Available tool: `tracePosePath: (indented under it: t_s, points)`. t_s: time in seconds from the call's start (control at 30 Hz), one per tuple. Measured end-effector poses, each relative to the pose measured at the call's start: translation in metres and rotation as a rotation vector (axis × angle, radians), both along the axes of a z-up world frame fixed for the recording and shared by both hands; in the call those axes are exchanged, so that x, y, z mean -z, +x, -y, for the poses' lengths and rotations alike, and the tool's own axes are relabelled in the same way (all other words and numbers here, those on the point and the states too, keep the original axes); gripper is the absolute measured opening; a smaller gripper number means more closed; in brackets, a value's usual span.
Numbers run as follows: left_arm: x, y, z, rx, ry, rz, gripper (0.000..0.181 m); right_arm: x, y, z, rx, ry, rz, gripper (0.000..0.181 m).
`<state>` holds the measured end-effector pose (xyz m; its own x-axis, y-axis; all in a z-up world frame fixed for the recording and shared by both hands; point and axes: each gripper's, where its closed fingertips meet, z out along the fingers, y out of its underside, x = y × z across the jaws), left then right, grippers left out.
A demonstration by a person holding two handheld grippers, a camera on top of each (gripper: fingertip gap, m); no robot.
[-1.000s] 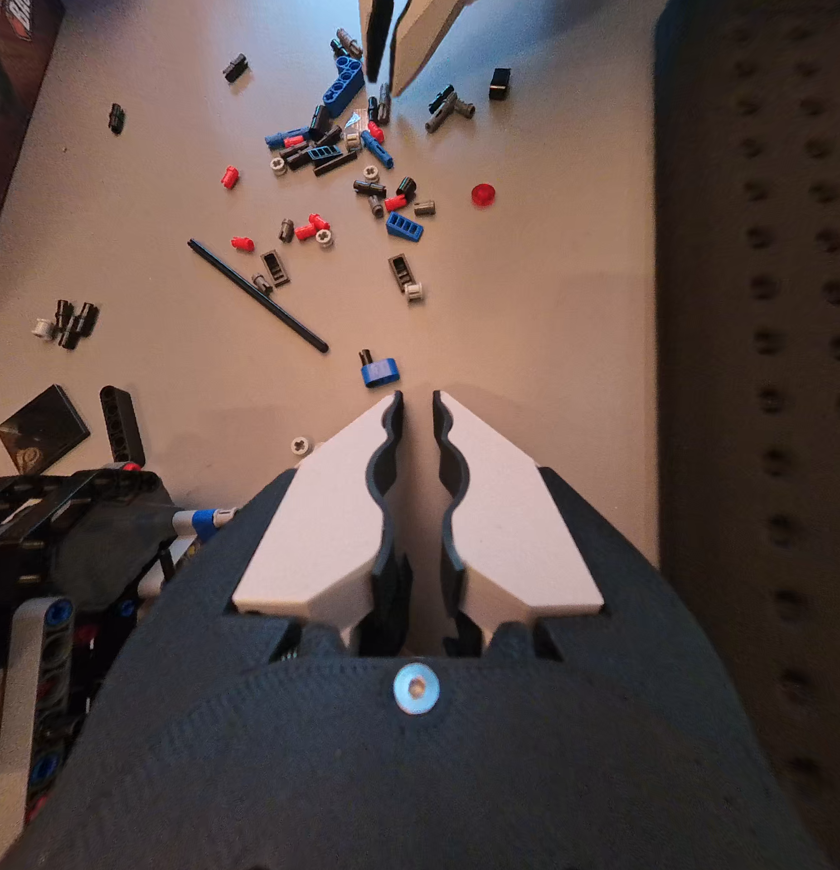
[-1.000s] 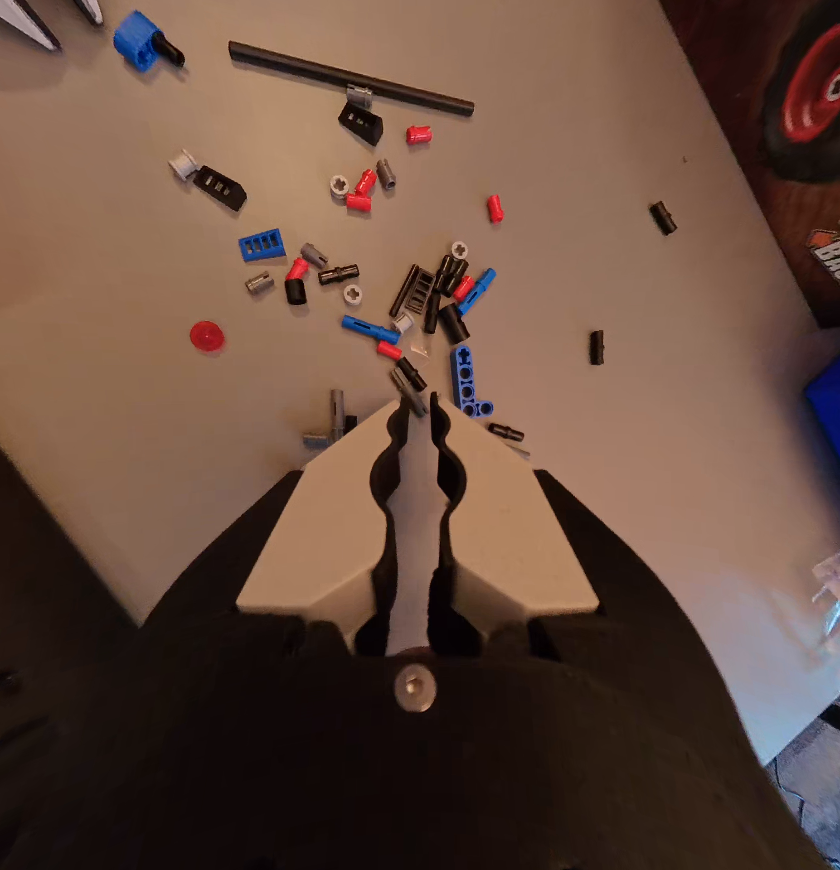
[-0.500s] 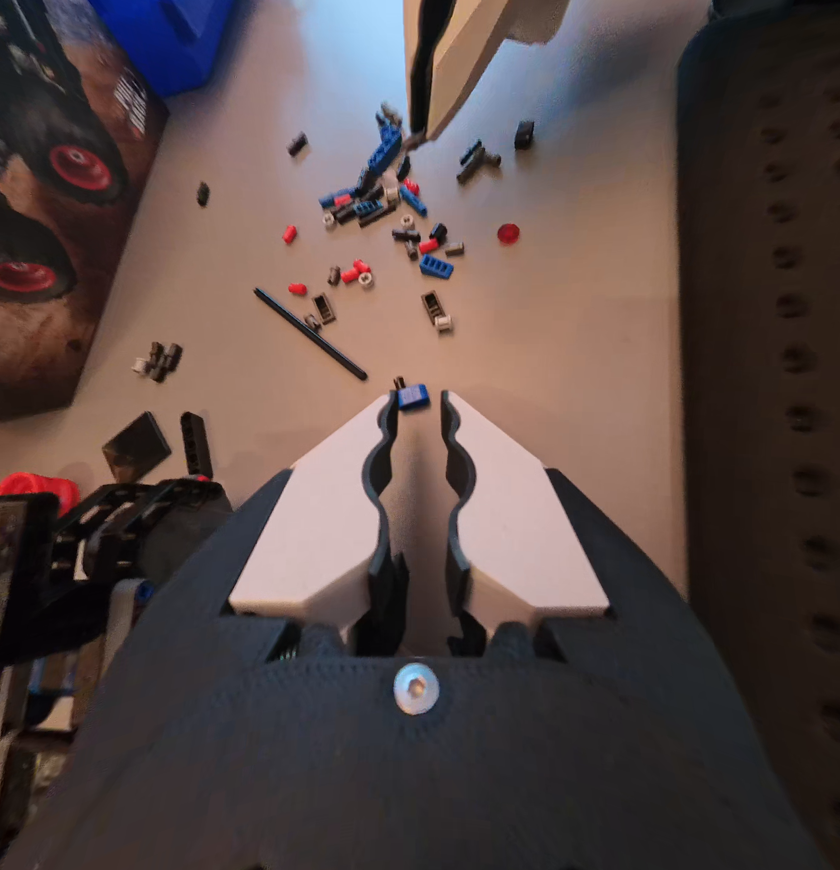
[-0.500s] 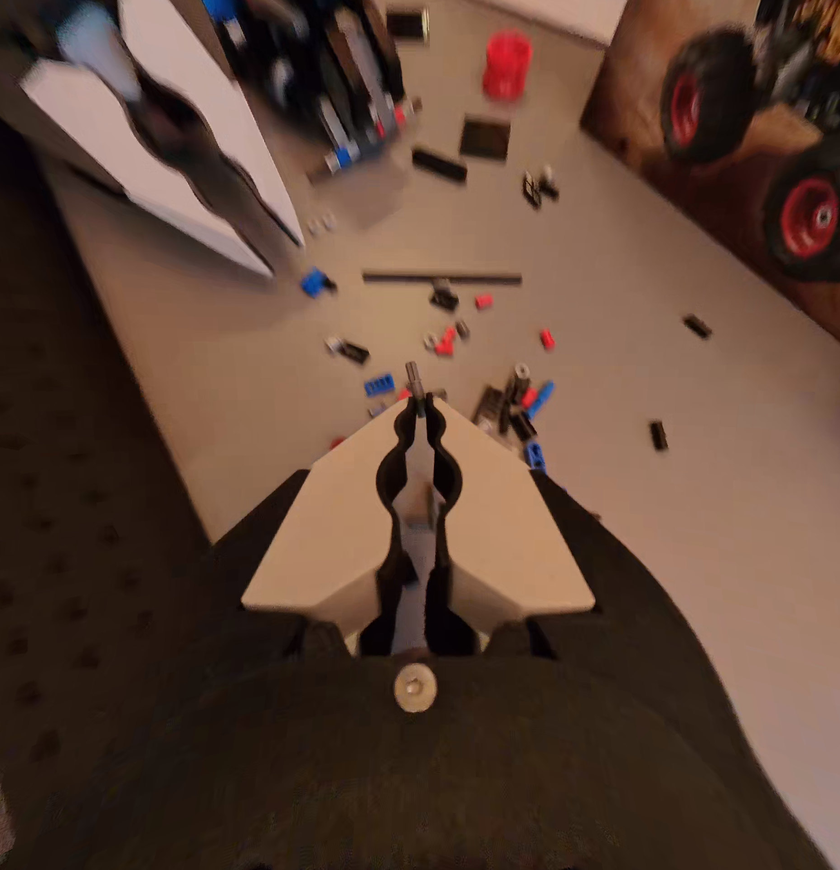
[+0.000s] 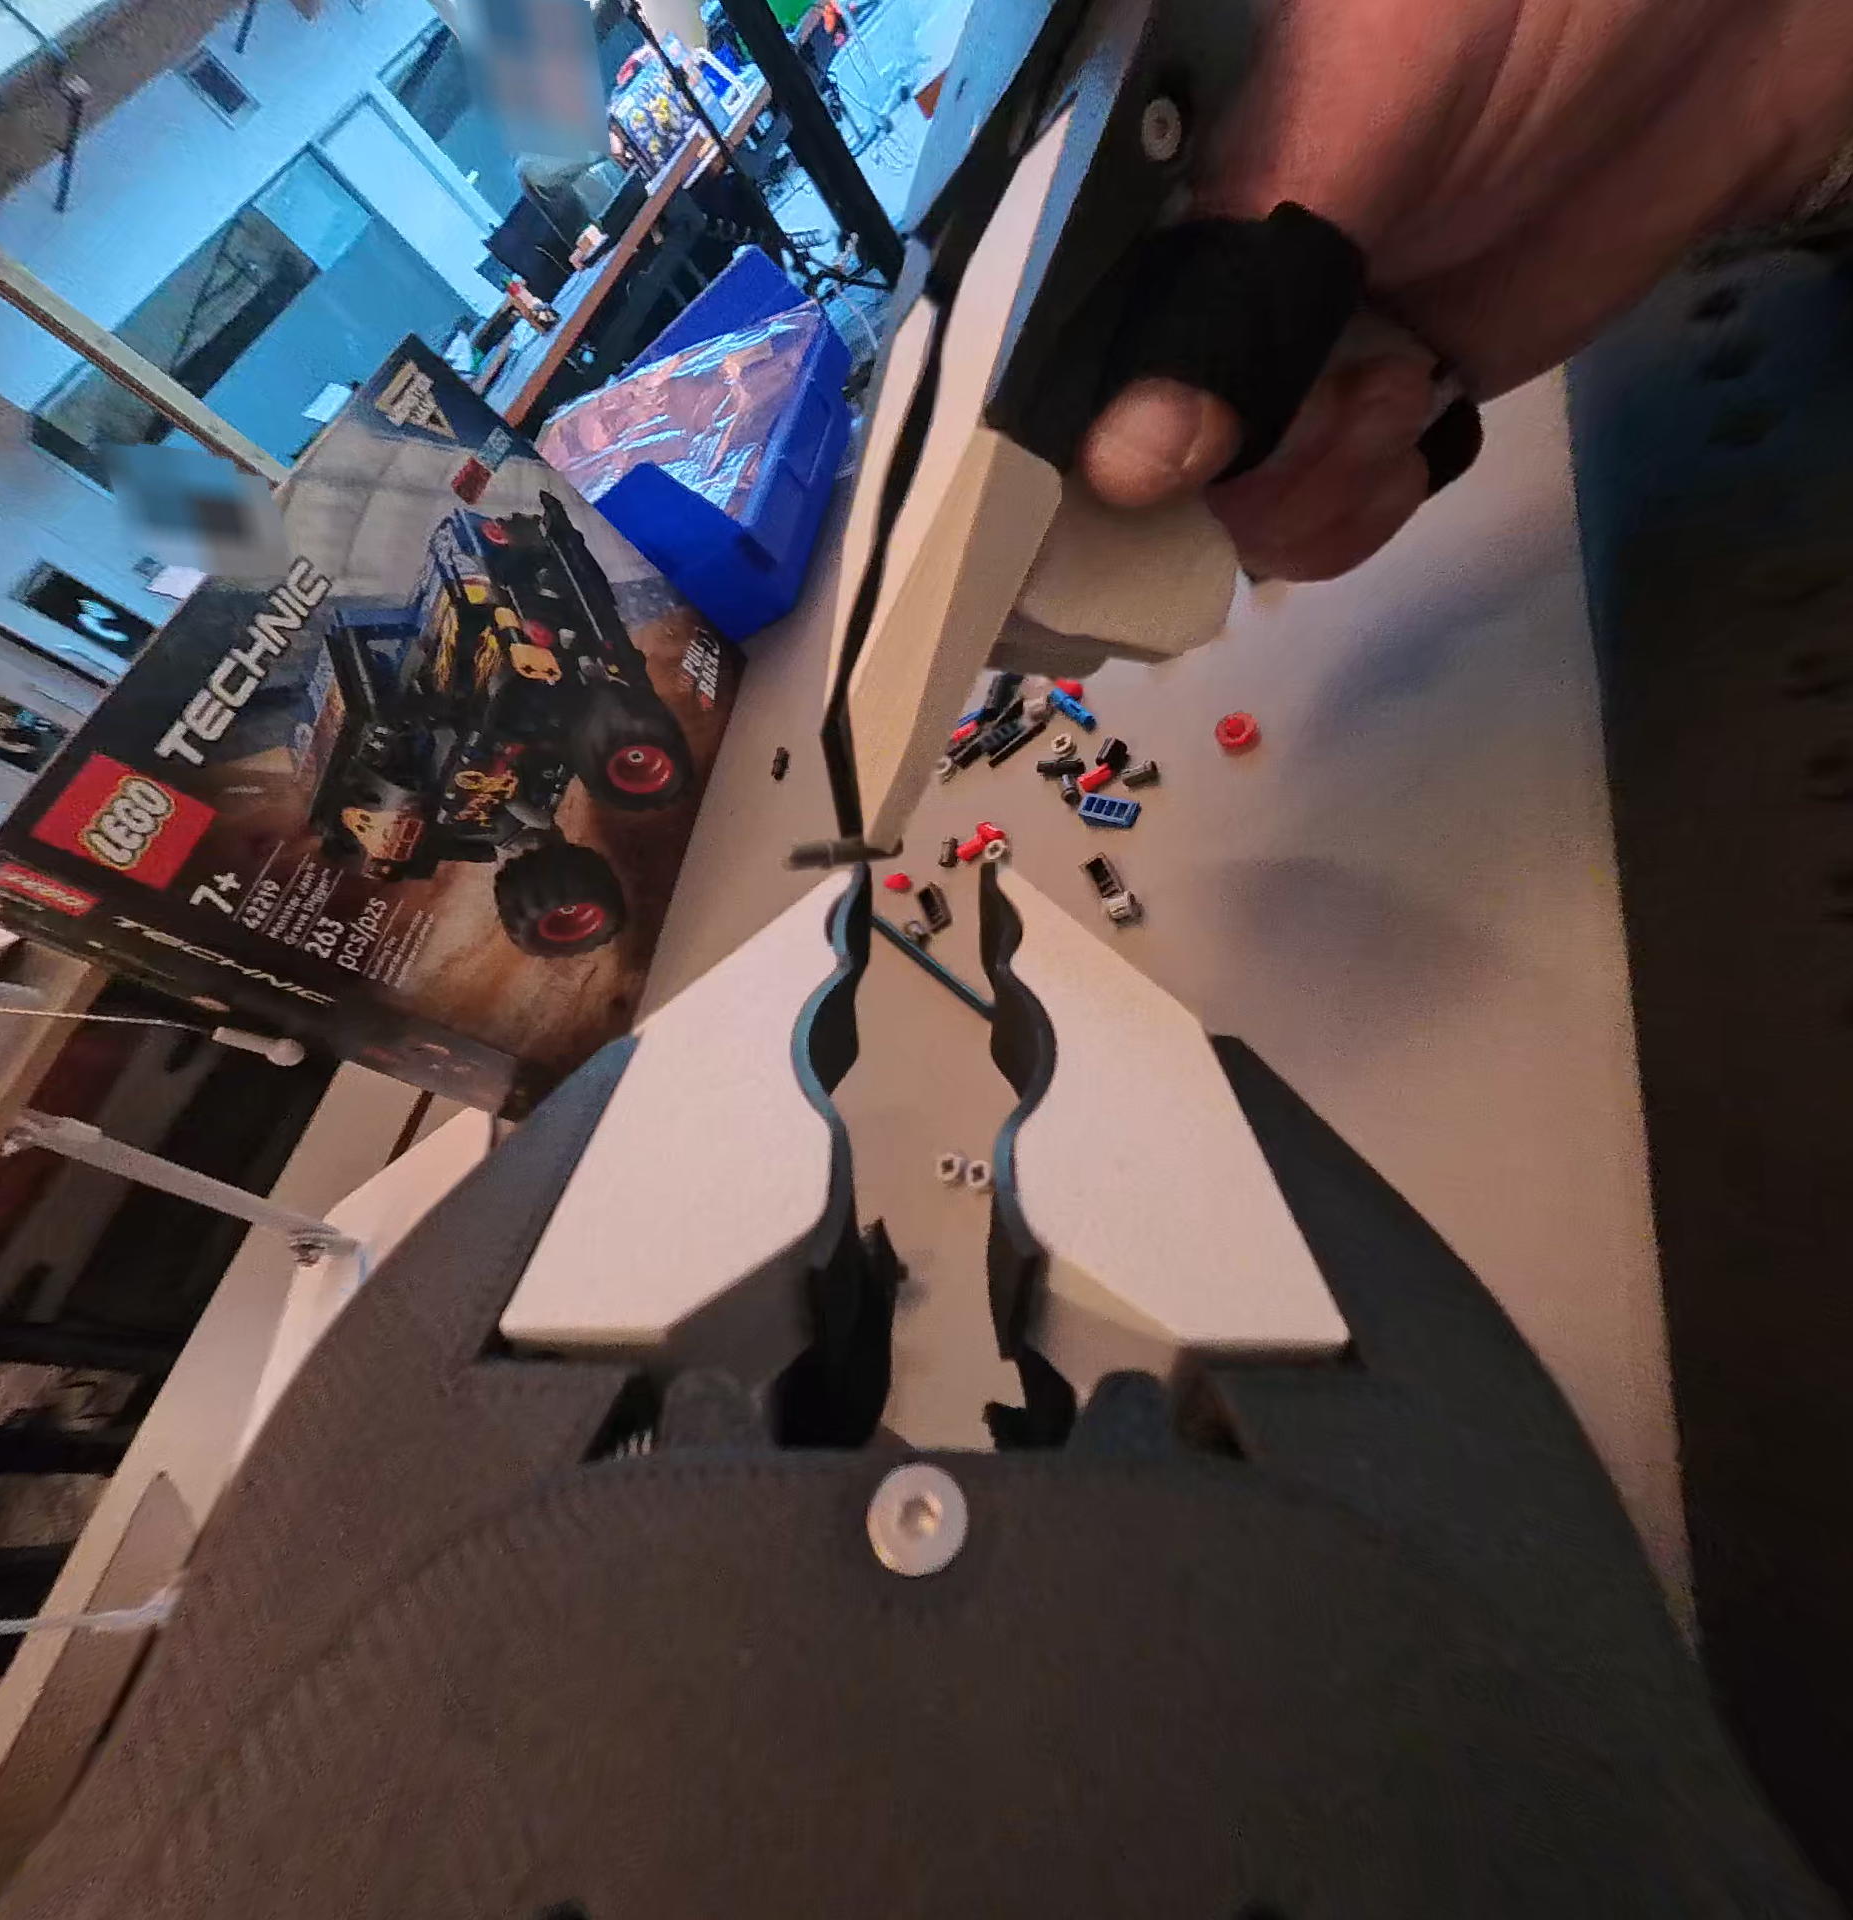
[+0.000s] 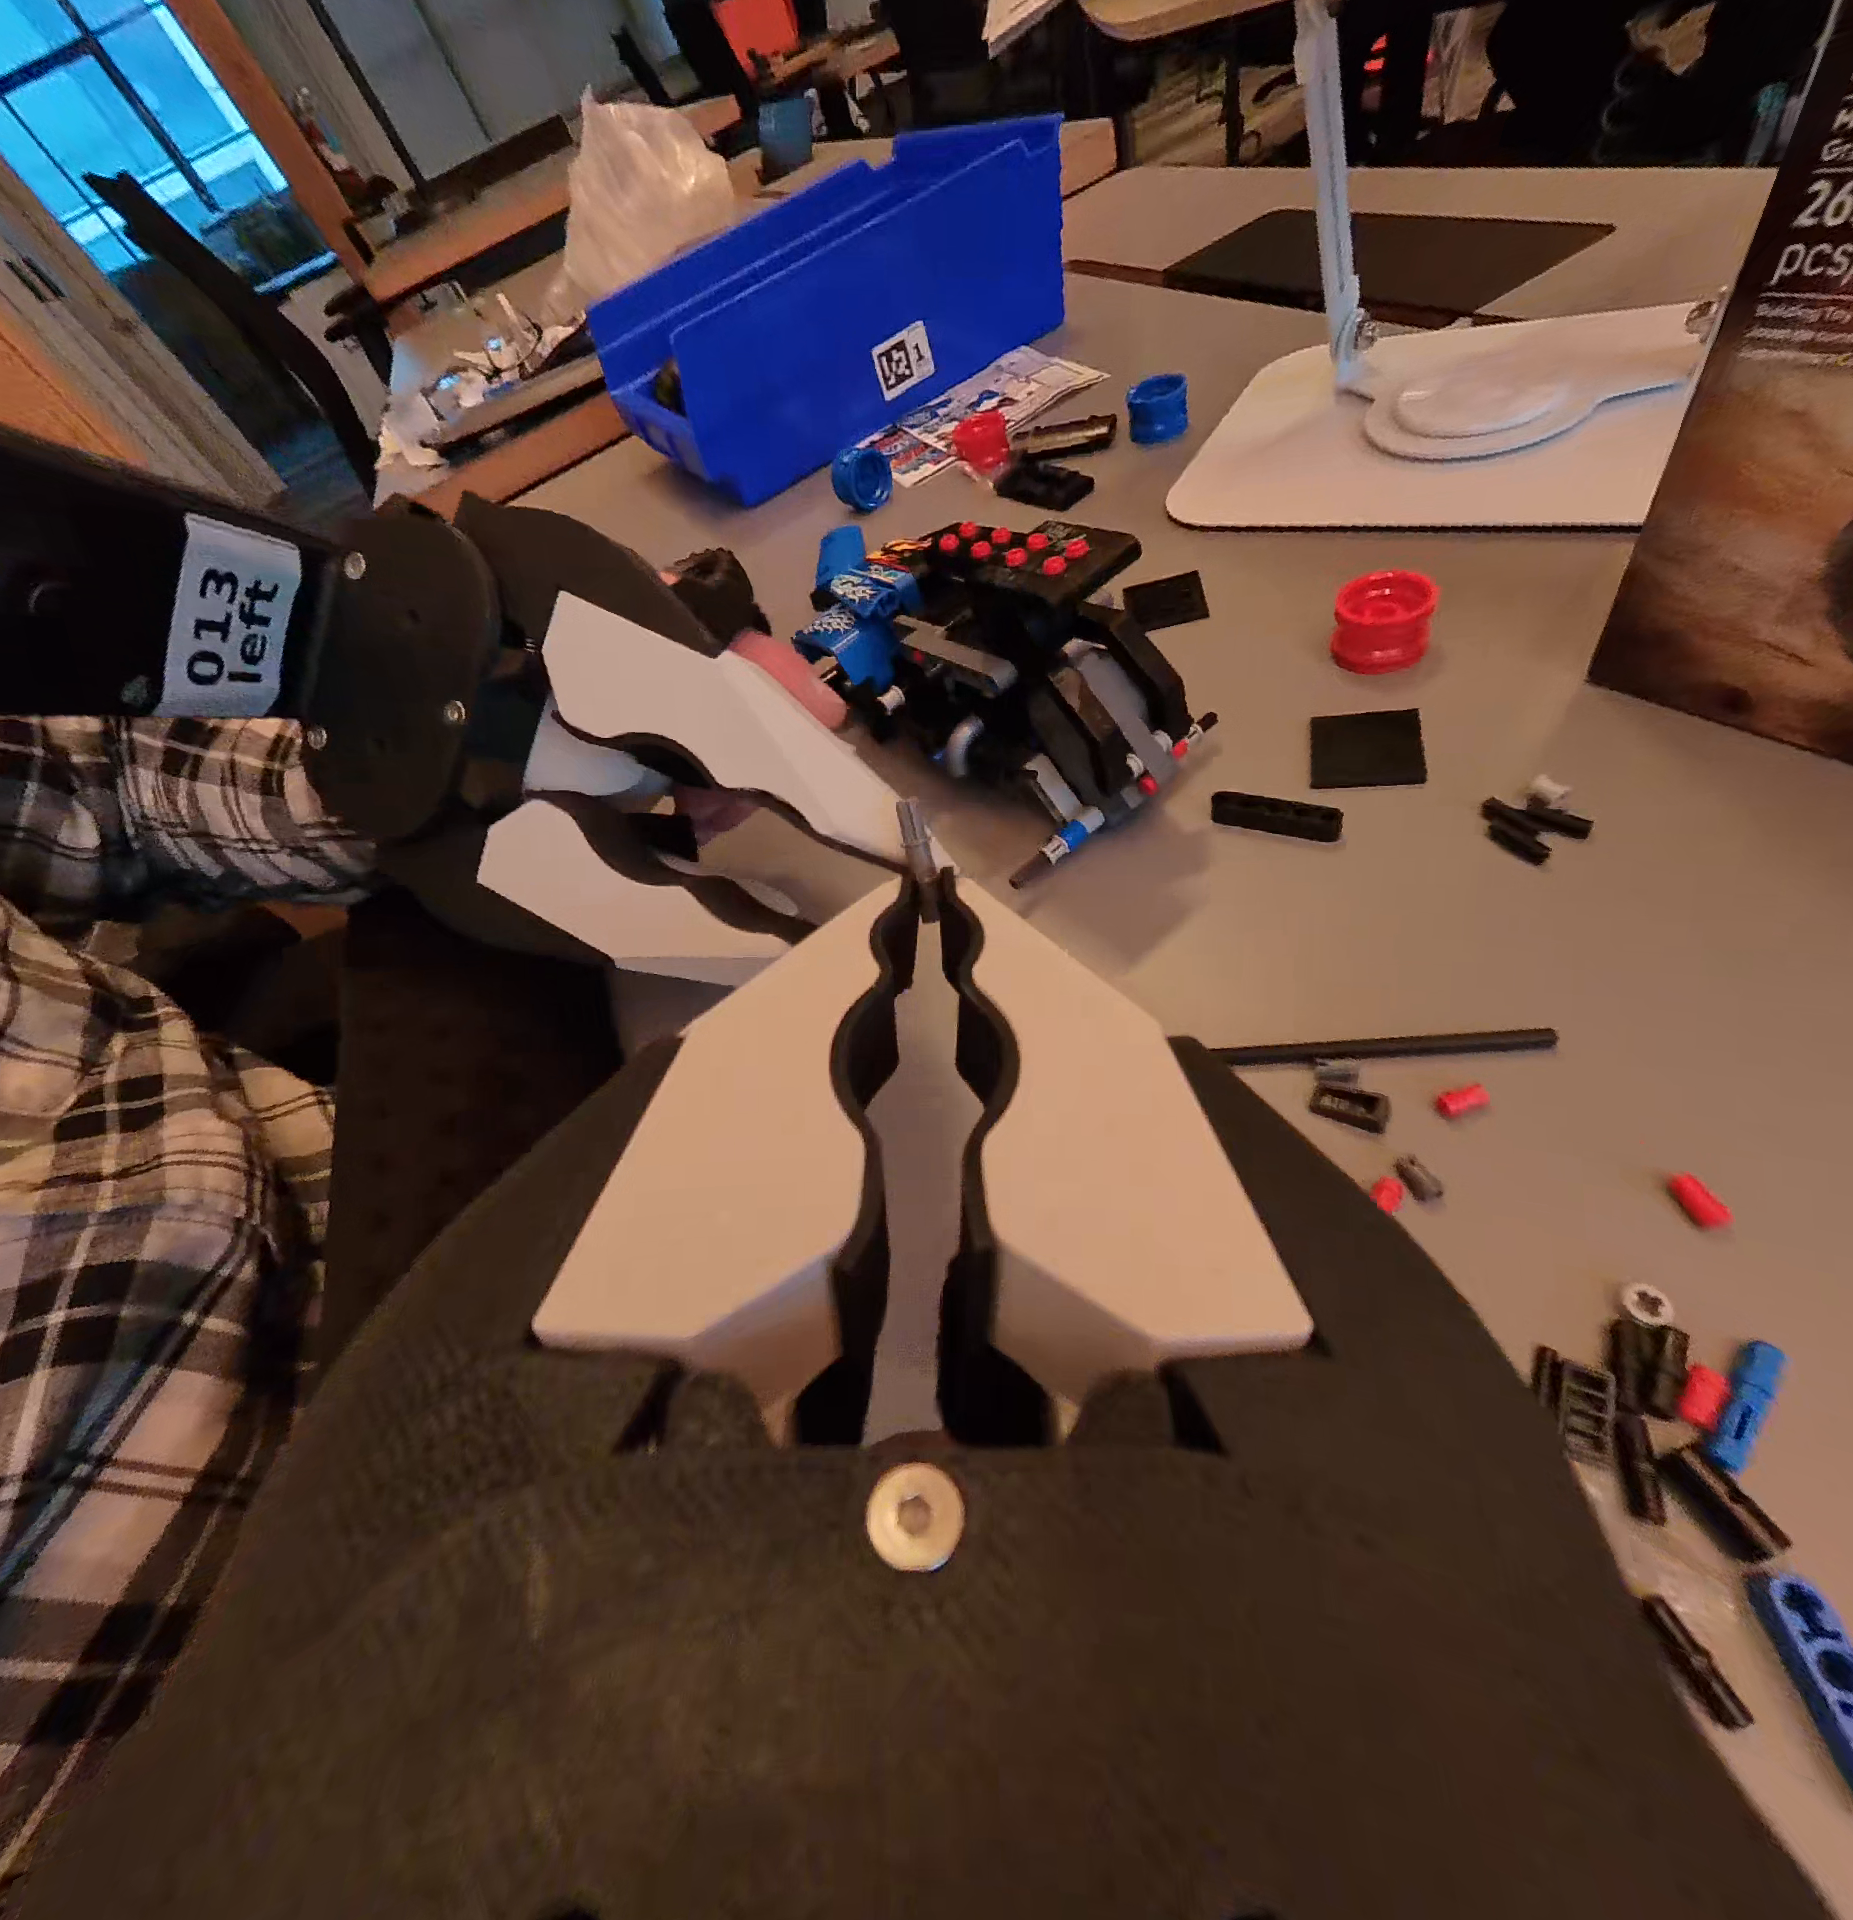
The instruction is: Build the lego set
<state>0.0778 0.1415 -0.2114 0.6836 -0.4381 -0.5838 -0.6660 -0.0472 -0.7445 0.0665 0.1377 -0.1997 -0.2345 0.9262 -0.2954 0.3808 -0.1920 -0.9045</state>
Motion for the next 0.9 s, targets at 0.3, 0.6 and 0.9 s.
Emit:
tracePosePath:
  t_s: [0.3,0.6,0.9]
  points:
    - [-0.008,-0.006,-0.002,-0.054,0.081,-0.102,0.018,-0.002,-0.005,0.007,-0.017,-0.094,-0.035,0.0]
    - [-0.011,-0.007,-0.002,-0.067,0.127,-0.198,0.01,-0.002,-0.003,0.011,-0.038,-0.166,-0.054,0.0]
    - [-0.012,0.003,0.002,-0.01,0.134,-0.215,0.009,-0.003,0.008,0.016,-0.12,-0.196,-0.051,0.0]
